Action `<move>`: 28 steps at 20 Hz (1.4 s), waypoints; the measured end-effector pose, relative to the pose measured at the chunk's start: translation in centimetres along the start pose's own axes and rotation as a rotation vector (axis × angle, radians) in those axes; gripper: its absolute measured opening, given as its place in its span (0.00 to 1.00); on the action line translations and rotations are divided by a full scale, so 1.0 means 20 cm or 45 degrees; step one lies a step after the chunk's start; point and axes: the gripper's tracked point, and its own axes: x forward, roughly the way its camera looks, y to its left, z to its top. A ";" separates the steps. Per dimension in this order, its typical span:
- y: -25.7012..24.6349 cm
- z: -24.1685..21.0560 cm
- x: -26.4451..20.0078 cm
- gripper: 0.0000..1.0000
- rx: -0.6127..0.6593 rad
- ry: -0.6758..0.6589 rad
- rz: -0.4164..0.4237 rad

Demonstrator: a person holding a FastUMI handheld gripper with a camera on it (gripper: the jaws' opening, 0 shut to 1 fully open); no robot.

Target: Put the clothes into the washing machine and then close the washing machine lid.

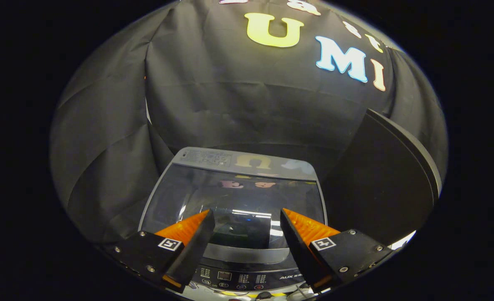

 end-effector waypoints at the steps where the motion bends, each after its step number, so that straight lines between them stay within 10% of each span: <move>1: -0.01 0.02 -0.01 0.97 0.006 -0.025 -0.015; 12: -0.40 0.09 -0.72 0.96 0.163 -0.408 -0.078; 28: -1.08 -0.56 -1.95 0.96 0.009 -0.630 -0.012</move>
